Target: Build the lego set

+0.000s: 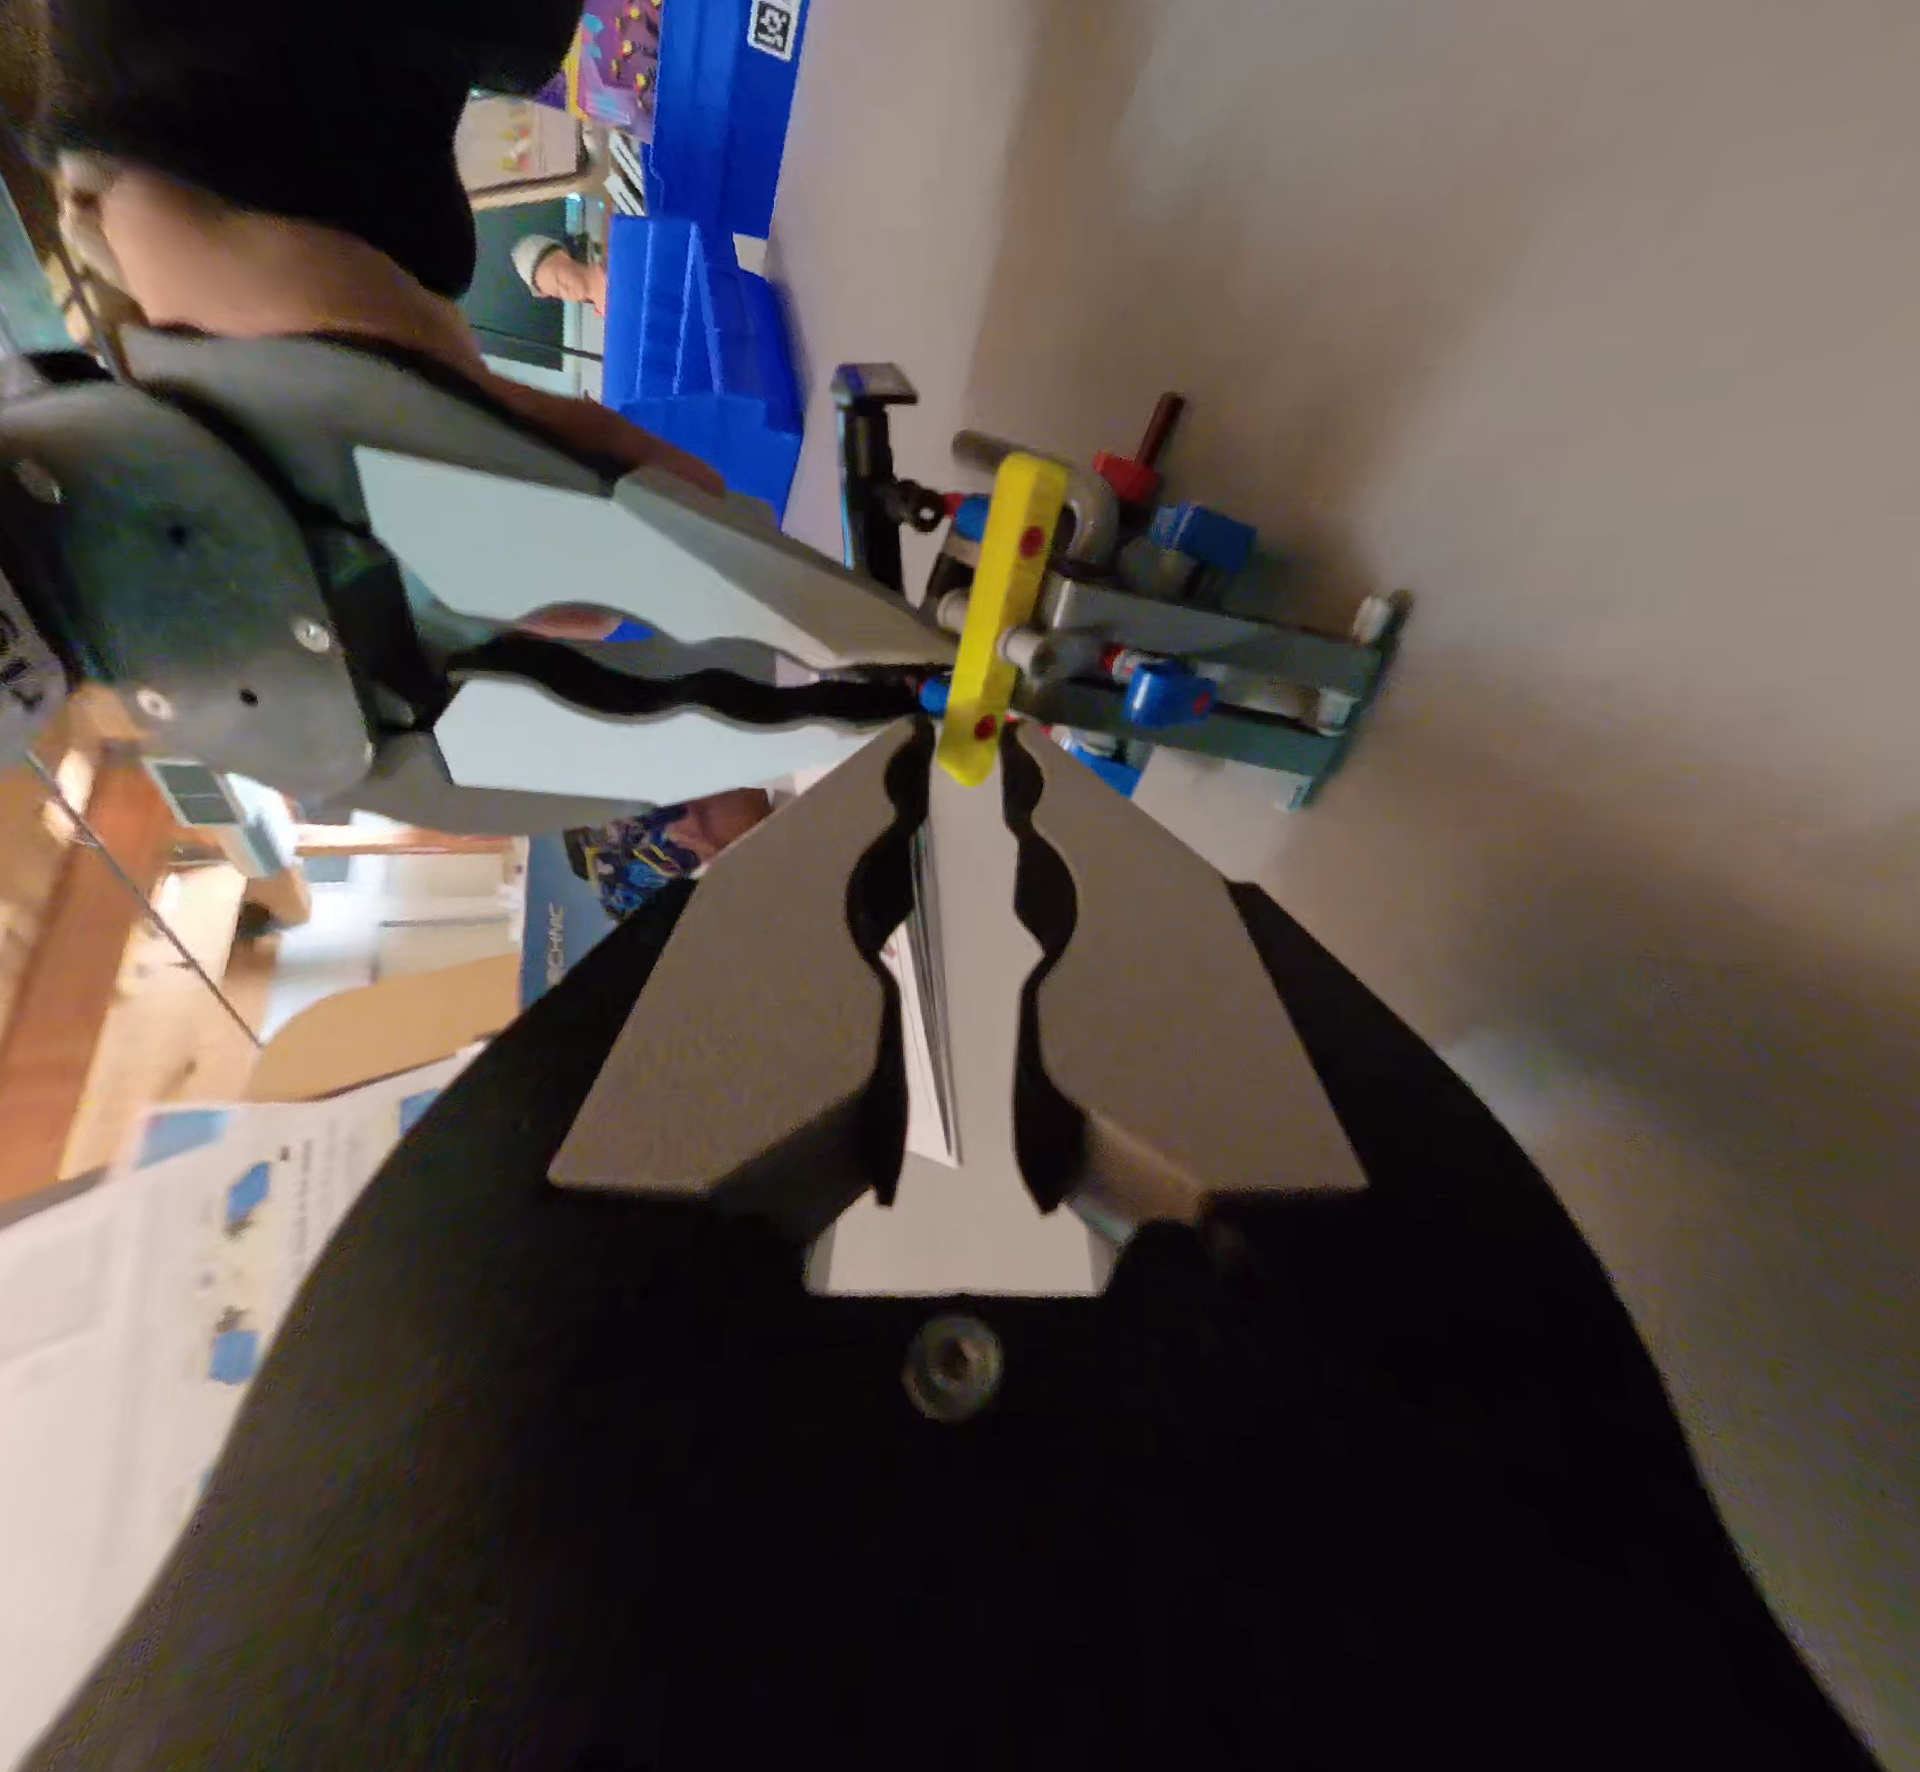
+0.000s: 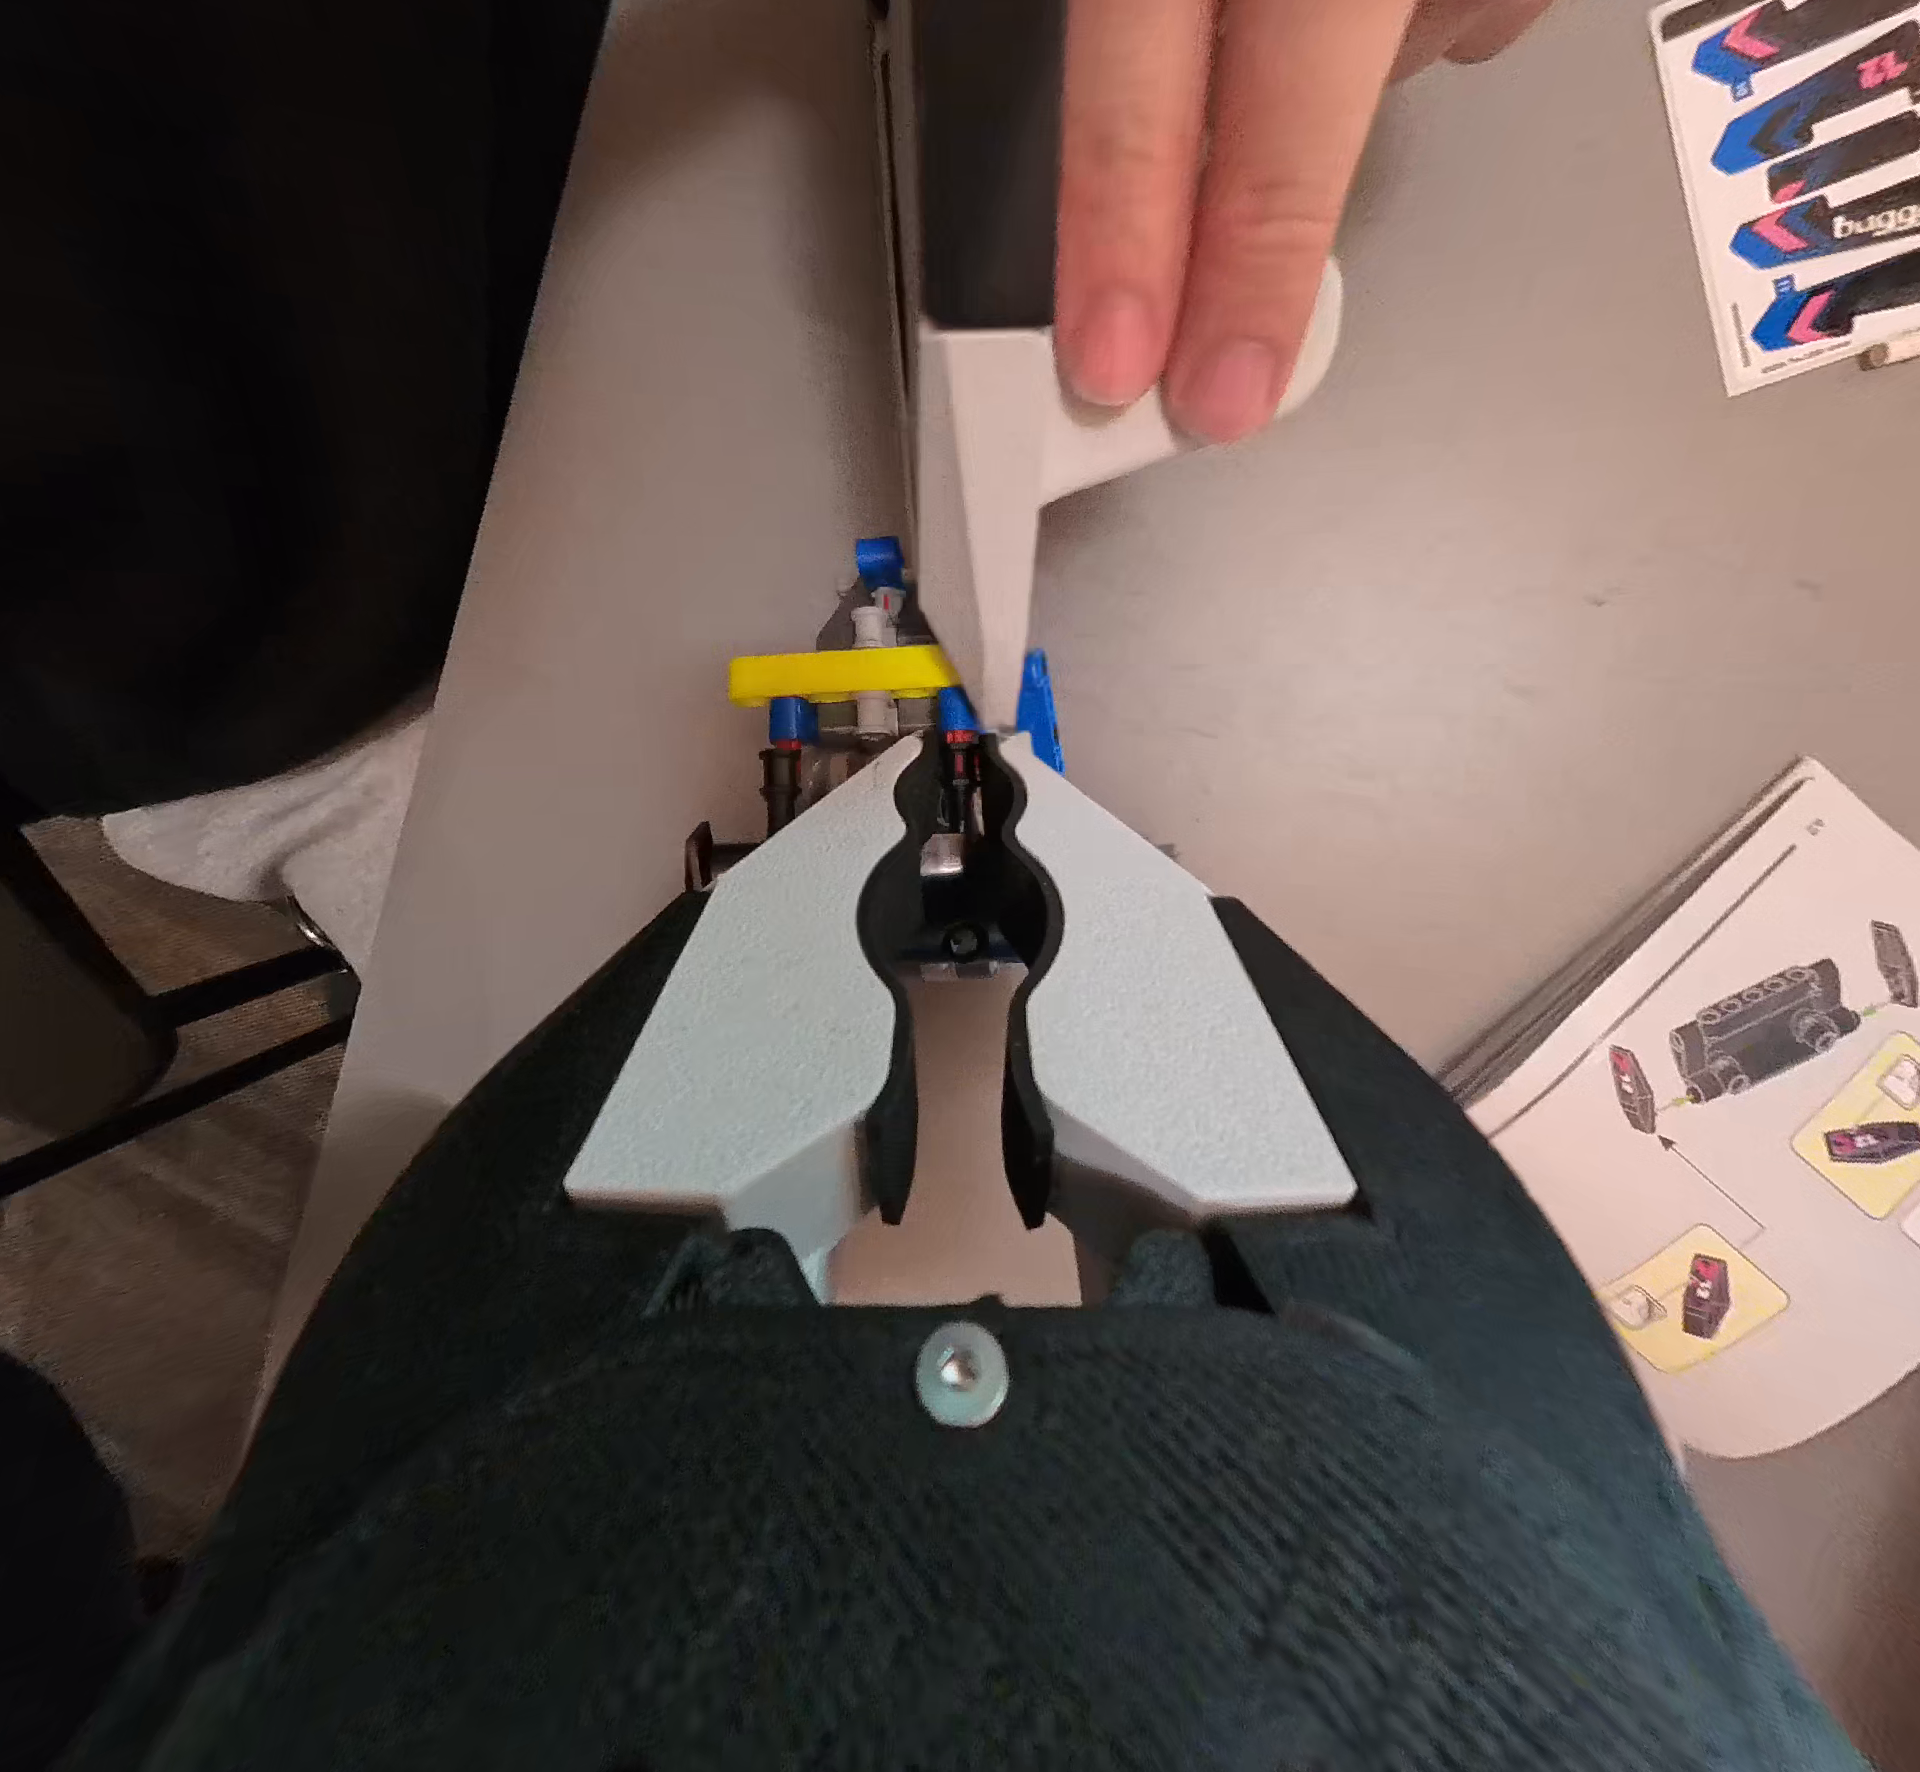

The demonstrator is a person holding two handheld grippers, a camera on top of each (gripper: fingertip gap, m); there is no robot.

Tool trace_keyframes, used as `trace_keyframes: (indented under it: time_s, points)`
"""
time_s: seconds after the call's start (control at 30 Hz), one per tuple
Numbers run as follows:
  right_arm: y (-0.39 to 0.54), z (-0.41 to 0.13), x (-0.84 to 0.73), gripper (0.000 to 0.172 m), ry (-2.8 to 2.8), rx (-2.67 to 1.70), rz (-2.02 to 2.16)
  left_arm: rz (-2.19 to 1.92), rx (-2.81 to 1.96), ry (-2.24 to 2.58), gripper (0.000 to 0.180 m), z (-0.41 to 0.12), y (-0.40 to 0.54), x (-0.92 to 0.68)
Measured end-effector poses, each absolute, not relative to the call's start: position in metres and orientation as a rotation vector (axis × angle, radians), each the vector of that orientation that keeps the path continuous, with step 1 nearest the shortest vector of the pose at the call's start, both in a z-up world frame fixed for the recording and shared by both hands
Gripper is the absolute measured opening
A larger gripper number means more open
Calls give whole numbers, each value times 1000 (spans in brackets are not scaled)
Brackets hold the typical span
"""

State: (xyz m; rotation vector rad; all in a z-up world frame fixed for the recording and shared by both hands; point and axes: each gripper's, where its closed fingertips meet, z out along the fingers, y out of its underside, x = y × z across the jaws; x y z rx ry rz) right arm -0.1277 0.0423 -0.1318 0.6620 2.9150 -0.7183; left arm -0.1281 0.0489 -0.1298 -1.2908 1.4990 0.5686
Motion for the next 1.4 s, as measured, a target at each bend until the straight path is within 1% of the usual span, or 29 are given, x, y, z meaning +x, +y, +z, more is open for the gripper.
trace_keyframes:
  time_s: [0.2,0.3,0.37,0.47,0.53,0.67,0.77,0.8,0.87,0.93,0.97,1.0,1.07,1.1,1.13,1.17,1.23,1.27,1.3,1.37,1.4]
  points:
    - [46,-130,-124,3,3018,621,-615,705,-1205,1536,6,-129,48,-126]
    - [73,-120,-118,3,3055,711,-486,671,-1249,1510,7,-131,45,-131]
    - [71,-111,-120,3,3002,797,-594,657,-1261,1471,7,-128,50,-133]
    - [74,-101,-113,3,3044,797,-711,775,-1190,1479,7,-127,56,-142]
    - [83,-98,-109,3,3049,925,-915,715,-1192,1449,16,-124,52,-142]
    - [99,-96,-97,4,2877,1320,-1609,483,-1276,1350,34,-106,42,-146]
    - [94,-67,-80,3,2575,1410,-2229,174,-1381,1192,36,-84,35,-145]
    - [95,-60,-77,3,2514,1444,-2361,91,-1410,1114,36,-72,36,-143]
    - [94,-53,-70,3,2476,1472,-2494,-57,-1477,976,35,-53,39,-135]
    - [99,-37,-69,3,2382,1547,-2665,-200,-1525,877,37,-39,39,-117]
    - [99,-28,-68,4,2322,1547,-2758,-228,-1539,839,38,-34,41,-109]
    - [97,-16,-67,3,2247,1521,-2863,-249,-1539,841,43,-31,40,-97]
    - [107,3,-69,3,2071,1671,-3026,-174,-1536,850,49,-28,43,-78]
    - [109,10,-68,3,1999,1716,-3074,-91,-1521,865,54,-26,46,-72]
    - [117,12,-70,3,1900,1872,-3076,-5,-1497,864,58,-23,48,-67]
    - [123,11,-71,3,1826,2030,-3032,86,-1474,840,56,-18,52,-65]
    - [113,11,-72,3,1765,2104,-2946,269,-1451,800,54,-13,61,-68]
    - [112,10,-73,3,1717,2199,-2888,311,-1447,786,54,-11,66,-68]
    - [105,11,-73,3,1741,2206,-2844,308,-1445,767,53,-10,68,-66]
    - [92,18,-71,4,1775,2196,-2788,261,-1442,720,43,-4,70,-62]
    - [86,23,-69,4,1795,2170,-2791,243,-1443,691,31,-1,71,-62]
